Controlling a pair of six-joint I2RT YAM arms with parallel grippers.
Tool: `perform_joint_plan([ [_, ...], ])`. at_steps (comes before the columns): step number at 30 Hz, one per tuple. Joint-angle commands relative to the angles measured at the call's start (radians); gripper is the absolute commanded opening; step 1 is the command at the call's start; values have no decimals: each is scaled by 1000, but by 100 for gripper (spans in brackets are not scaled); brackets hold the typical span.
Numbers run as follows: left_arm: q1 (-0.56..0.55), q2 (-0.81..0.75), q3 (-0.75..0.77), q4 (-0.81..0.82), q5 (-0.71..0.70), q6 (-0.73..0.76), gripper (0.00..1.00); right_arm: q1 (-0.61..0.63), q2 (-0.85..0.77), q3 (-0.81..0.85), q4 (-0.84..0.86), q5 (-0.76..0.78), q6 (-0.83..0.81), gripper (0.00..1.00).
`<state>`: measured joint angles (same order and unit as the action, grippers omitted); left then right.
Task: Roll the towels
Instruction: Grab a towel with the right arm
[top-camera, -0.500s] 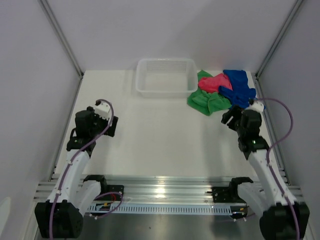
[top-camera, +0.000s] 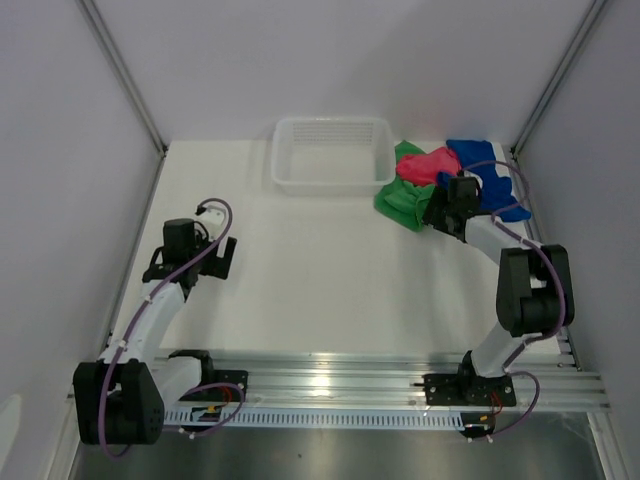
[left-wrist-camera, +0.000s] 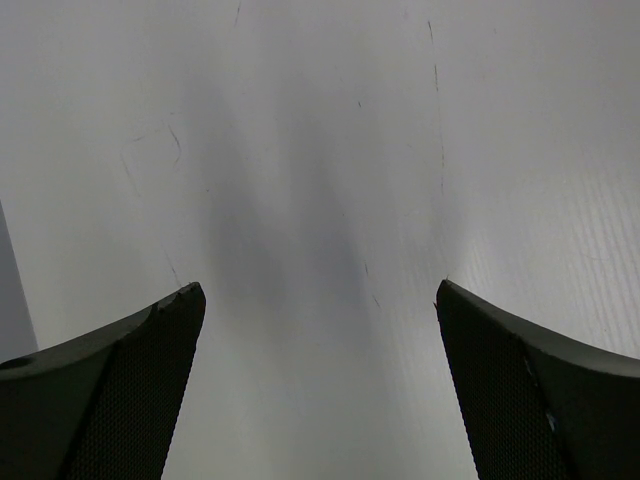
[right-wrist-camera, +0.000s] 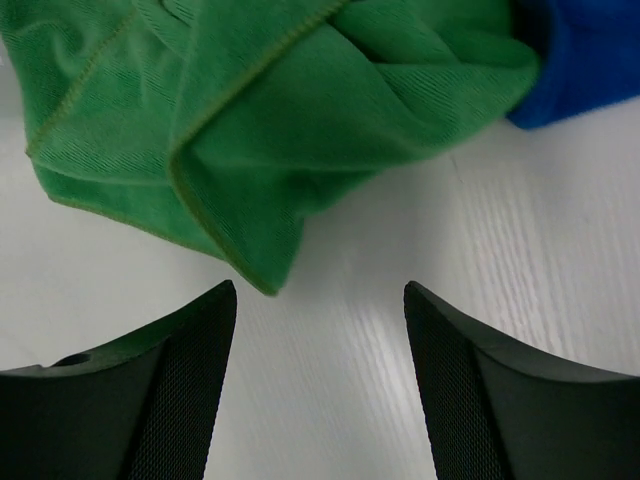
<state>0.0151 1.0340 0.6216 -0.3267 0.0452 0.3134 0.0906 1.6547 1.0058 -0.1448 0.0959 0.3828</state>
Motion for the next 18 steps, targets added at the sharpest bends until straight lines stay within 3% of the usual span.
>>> perform_joint_plan([
  [1, -4, 3, -2, 17, -13, -17, 100, 32, 129, 131, 28, -12, -25, 71],
  [7, -4, 9, -6, 21, -19, -13, 99, 60, 319, 281, -16, 8, -15, 69],
  [10, -4, 20, -3, 23, -27, -11, 99, 61, 329, 289, -15, 41, 1, 38],
  [11, -4, 23, 0, 25, -28, -13, 100, 60, 314, 277, -13, 48, 1, 17],
  [13, -4, 31, 0, 23, -34, -13, 100, 60, 246, 257, -1, 57, -4, 0],
  [18, -6, 32, 4, 20, -28, -13, 99, 55, 16, 238, -5, 54, -39, 0],
])
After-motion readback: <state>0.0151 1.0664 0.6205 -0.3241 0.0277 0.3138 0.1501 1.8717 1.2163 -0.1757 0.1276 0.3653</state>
